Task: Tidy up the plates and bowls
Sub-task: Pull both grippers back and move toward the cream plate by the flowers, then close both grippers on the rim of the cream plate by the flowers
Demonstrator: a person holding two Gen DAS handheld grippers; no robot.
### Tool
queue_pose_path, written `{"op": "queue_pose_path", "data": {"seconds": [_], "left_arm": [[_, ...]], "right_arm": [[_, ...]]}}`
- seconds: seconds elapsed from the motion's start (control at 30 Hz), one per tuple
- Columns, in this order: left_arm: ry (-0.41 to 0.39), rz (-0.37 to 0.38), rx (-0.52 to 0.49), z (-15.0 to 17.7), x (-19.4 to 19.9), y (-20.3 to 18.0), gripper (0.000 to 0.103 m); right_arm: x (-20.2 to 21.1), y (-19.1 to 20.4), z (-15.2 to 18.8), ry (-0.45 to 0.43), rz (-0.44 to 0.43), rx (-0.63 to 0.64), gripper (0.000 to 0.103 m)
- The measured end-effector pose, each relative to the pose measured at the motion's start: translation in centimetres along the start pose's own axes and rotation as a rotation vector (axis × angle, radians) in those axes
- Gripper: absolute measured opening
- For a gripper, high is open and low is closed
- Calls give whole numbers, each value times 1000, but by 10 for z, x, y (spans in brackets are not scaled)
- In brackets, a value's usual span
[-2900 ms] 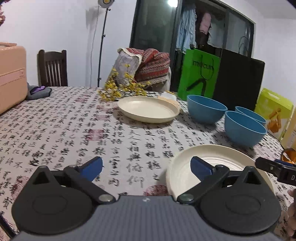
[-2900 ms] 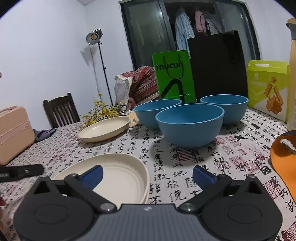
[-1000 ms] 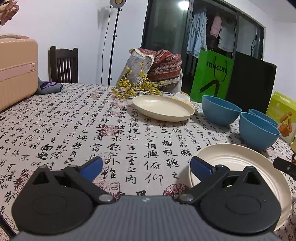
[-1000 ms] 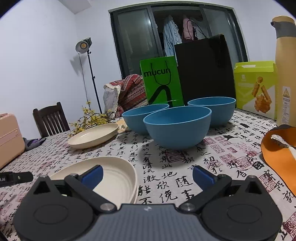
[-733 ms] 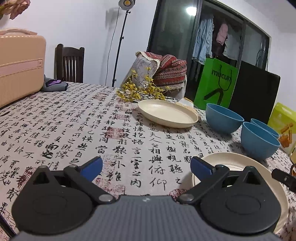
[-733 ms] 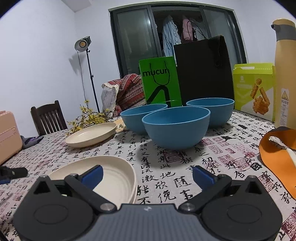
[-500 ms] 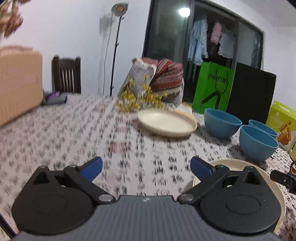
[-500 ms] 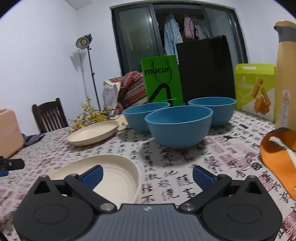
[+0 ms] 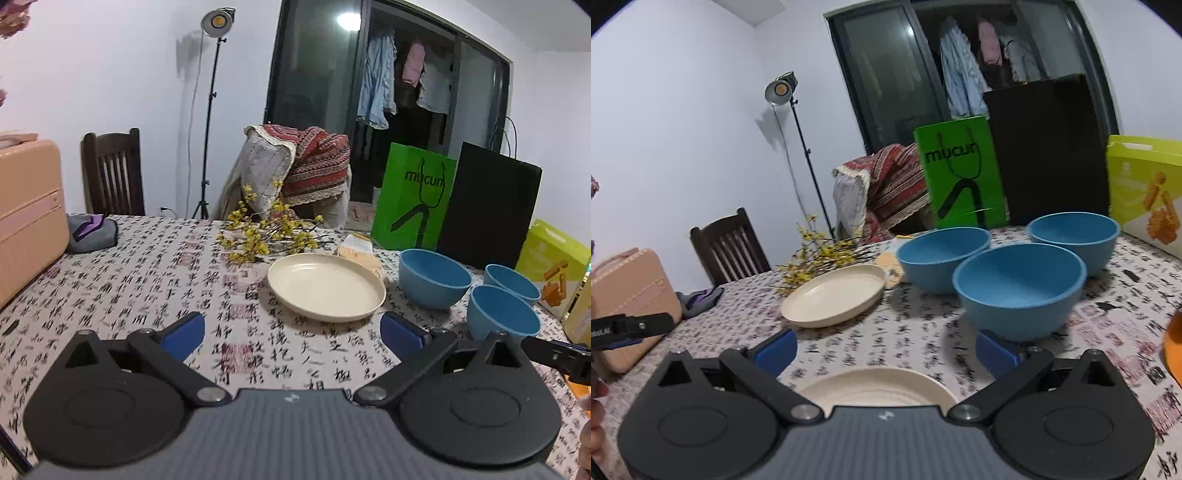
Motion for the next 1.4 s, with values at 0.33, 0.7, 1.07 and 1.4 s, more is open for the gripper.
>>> {"op": "queue_pose_path", "data": {"seconds": [0.33,0.7,1.07,1.4], "left_arm": [[14,-53,-26,-54,-25,4,103],[72,-98,4,-89,-88,16,103],[158,-121,49,-100,-169,32,103],[236,-132,83,-99,-234,39,103]], "right_arm": [[-35,38,-57,91,7,-14,103],[-117,42,-89,213,27,-141,103],[-193,33,-85,319,87,-196,103],[-242,29,-84,369,146,-233,97]]}}
Point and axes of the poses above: each gripper's, at about its wrist camera, not at the fingertips, and x roughly against the way its jaws point, y to its left, z to its underside, the point moved 1 cm from there along -x, roughly the way its jaws point, and after that the axes turned 1 degree about -z, right-handed, at the moved point
